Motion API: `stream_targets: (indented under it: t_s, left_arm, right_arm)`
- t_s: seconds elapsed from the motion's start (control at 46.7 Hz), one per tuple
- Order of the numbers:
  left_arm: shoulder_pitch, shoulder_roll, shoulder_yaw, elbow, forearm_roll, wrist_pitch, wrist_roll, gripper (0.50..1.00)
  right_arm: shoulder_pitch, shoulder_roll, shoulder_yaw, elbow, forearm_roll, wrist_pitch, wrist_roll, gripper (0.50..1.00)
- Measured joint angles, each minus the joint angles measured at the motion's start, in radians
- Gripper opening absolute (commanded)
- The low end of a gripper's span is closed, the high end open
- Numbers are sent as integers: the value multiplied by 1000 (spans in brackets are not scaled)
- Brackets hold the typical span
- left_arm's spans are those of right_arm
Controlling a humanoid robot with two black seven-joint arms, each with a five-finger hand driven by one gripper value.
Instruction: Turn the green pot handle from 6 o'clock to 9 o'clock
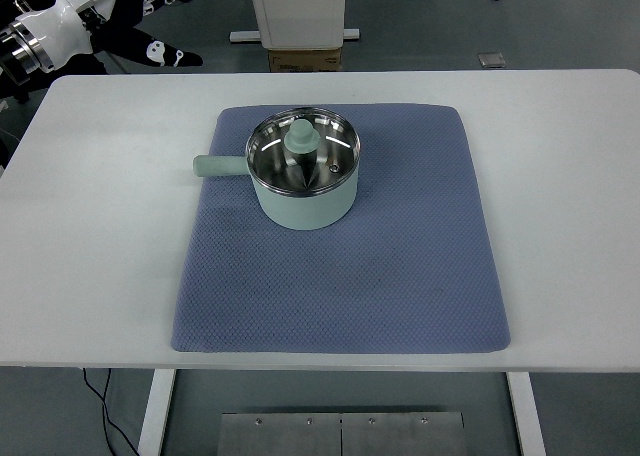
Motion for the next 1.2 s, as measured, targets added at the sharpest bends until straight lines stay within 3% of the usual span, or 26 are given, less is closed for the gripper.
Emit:
stream_targets:
  t_s: [0.171, 0.557, 0.685, 0.9, 1.199]
  left_arm:
    - [32, -43, -1, 35, -172, 38, 0, 1000]
    - [110, -142, -12, 222, -409, 41, 0, 1000]
    - [148, -155, -44, 237, -442, 46, 0, 1000]
    - [190, -195, -82, 241, -451, 126, 0, 1000]
    - [227, -287, -84, 326, -569, 134, 18, 1000]
  right_arm:
    - [0, 0, 0, 0, 0, 0, 0, 1000]
    - [0, 0, 0, 0, 0, 0, 0, 1000]
    - [0, 0, 0, 0, 0, 0, 0, 1000]
    - [0, 0, 1, 0, 0, 0, 0, 1000]
    - [0, 0, 0, 0, 0, 0, 0, 1000]
